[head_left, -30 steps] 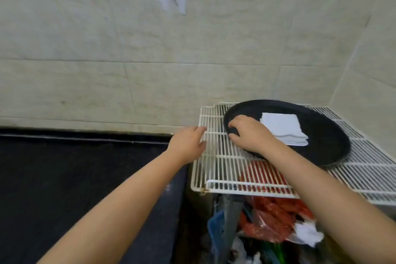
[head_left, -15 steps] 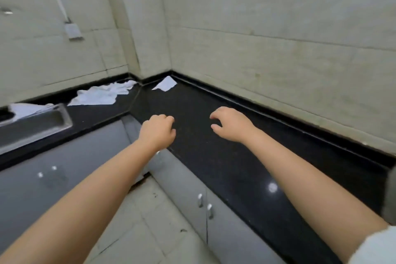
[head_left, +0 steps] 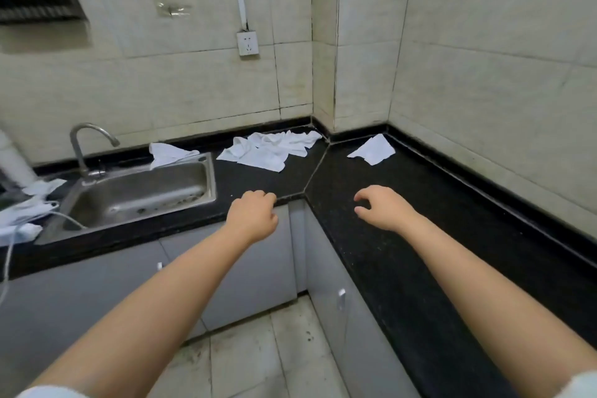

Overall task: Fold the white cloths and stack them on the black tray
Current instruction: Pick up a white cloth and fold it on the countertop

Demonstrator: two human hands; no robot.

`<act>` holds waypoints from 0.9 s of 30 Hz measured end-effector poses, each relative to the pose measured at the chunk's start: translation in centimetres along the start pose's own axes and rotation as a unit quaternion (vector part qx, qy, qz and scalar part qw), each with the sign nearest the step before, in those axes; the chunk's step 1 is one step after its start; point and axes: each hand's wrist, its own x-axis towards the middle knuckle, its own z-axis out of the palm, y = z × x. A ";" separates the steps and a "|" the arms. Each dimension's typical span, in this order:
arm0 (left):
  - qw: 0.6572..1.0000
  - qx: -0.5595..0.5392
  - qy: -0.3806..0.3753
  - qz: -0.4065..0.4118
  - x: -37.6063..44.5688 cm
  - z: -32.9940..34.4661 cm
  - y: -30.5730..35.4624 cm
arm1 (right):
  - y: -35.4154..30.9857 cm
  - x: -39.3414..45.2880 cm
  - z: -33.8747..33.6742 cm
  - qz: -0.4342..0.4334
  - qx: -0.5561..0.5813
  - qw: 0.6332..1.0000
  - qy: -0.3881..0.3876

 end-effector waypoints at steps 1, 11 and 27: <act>1.000 0.001 0.001 -0.002 2.4 -0.3 -0.4 | 0.6 2.3 -0.3 0.010 0.003 1.000 -0.004; 0.997 -0.012 -0.028 0.073 23.2 2.1 0.9 | 8.6 18.3 1.5 0.137 0.016 0.989 -0.051; 0.952 -0.072 -0.148 0.260 58.9 16.9 9.3 | 19.4 45.0 11.1 0.354 0.097 0.930 -0.010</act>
